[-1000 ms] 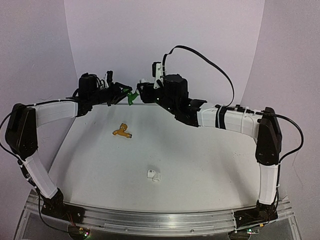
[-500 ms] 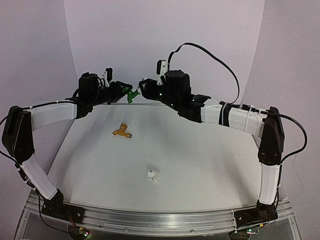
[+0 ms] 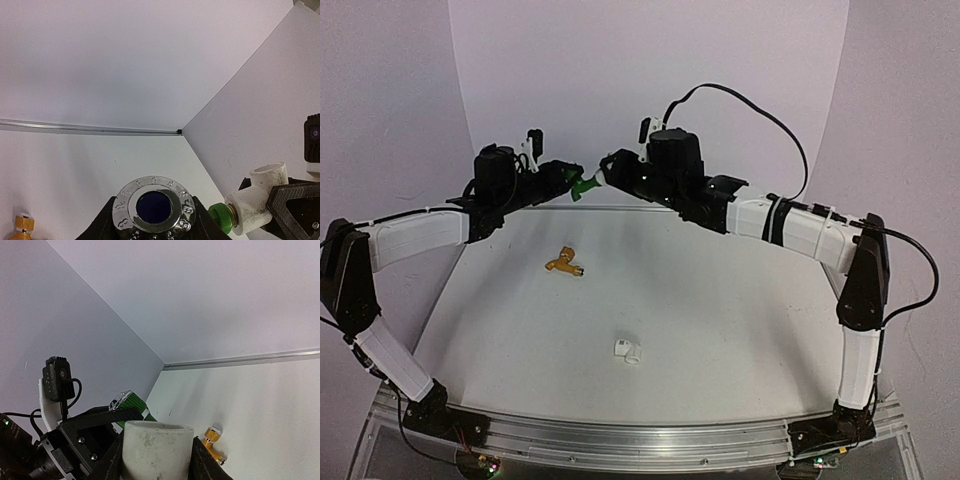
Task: Install the water faucets
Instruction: Place the water faucet at the center of the board.
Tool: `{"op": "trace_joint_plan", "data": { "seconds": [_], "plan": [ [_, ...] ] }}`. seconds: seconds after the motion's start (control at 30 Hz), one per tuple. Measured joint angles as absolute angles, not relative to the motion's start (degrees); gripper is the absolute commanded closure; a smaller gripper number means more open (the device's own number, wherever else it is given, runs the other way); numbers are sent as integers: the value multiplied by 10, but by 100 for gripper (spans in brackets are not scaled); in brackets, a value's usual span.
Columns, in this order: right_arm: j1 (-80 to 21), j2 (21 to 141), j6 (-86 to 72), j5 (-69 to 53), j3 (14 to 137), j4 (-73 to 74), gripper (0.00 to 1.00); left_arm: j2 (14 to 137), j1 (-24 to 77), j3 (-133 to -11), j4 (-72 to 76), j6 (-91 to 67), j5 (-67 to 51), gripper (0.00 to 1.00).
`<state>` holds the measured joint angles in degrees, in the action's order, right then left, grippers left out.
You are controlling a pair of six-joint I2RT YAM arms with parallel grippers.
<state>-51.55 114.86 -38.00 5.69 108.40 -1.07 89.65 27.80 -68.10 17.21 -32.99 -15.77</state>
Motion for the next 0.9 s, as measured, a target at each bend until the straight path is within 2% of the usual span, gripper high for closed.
{"op": "trace_joint_plan", "data": {
  "seconds": [0.5, 0.77, 0.9],
  "plan": [
    [-496, 1144, -518, 14, 1088, 22, 100, 885, 300, -653, 211, -301, -99, 100],
    [-480, 1090, -593, -19, 957, -66, 100, 846, 348, -603, 180, -376, 6, 100],
    [-431, 1077, -633, -73, 890, -85, 100, 825, 360, -598, 138, -420, 57, 100]
  ]
}}
